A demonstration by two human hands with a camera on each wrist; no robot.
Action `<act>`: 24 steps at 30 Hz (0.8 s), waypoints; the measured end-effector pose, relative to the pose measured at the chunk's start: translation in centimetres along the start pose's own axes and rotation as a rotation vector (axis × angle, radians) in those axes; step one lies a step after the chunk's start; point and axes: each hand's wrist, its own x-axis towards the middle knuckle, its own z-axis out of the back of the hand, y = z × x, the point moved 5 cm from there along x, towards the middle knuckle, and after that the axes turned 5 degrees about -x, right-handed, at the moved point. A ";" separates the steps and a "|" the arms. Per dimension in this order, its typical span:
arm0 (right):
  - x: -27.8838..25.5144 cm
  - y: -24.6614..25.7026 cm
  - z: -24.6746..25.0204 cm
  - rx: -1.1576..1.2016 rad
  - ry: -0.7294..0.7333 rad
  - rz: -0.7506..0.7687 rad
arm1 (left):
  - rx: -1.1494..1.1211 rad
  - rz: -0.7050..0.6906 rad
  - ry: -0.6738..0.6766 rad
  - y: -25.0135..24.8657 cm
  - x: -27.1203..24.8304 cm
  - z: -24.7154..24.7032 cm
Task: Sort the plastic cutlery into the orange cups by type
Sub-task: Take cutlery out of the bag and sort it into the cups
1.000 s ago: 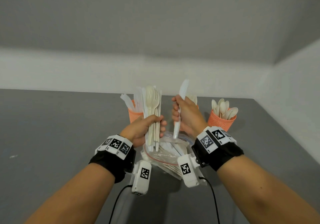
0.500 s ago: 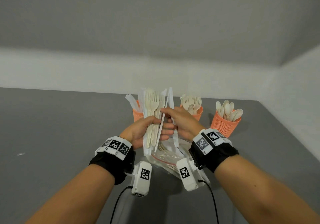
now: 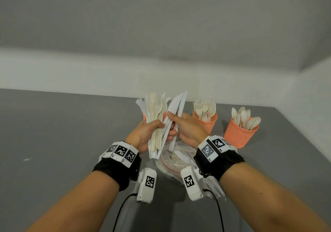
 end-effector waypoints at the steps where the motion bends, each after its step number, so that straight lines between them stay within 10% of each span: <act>1: 0.2 0.1 -0.2 0.004 0.002 0.012 | -0.012 -0.011 -0.026 -0.2 0.1 0.3; 14: 5.3 5.1 2.7 0.261 -0.456 0.317 | -0.060 -0.150 -0.289 -3.9 1.4 5.9; 24: 10.9 2.6 -0.6 -0.241 -0.407 0.240 | -0.010 -0.065 -0.184 -4.7 1.4 7.2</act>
